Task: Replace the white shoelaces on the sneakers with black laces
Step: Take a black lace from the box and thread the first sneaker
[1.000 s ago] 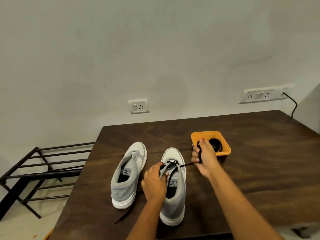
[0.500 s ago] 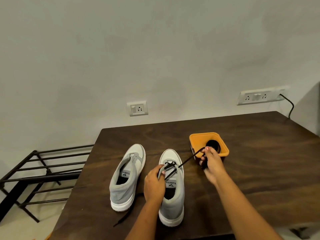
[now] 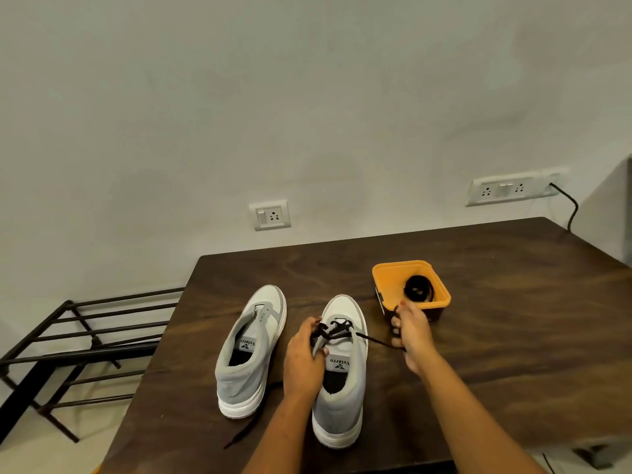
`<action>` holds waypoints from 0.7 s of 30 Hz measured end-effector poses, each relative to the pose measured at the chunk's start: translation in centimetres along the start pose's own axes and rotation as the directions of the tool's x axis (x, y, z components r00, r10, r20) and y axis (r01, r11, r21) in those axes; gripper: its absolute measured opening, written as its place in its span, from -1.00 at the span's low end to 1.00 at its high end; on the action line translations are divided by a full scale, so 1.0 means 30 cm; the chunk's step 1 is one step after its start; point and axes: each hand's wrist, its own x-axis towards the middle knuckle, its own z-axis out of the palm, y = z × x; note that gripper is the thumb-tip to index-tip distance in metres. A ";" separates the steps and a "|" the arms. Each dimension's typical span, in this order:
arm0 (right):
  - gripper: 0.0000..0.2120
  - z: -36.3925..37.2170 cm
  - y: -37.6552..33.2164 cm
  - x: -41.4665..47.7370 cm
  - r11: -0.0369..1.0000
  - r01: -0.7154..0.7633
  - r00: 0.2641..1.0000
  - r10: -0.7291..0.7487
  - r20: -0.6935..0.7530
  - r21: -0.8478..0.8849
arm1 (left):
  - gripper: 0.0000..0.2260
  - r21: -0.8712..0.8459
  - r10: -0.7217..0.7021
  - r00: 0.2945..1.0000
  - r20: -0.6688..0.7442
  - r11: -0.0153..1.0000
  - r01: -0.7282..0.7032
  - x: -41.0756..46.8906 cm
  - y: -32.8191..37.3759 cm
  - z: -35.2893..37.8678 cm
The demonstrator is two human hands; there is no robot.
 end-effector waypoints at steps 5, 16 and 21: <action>-0.84 0.014 0.023 0.002 0.418 0.461 0.865 -0.015 0.501 -0.783 | -0.54 0.111 0.019 1.000 0.023 0.994 -0.021 0.000 0.019 0.003; -0.71 -0.023 0.029 -0.112 0.978 0.077 0.930 0.000 0.368 -0.193 | -0.50 0.163 -0.045 0.989 -0.141 0.984 0.068 -0.008 0.024 0.034; -0.73 -0.004 0.025 -0.175 0.961 -0.193 0.885 0.084 0.458 0.197 | -0.52 0.204 -0.038 0.985 -0.166 0.976 0.072 -0.013 0.034 0.035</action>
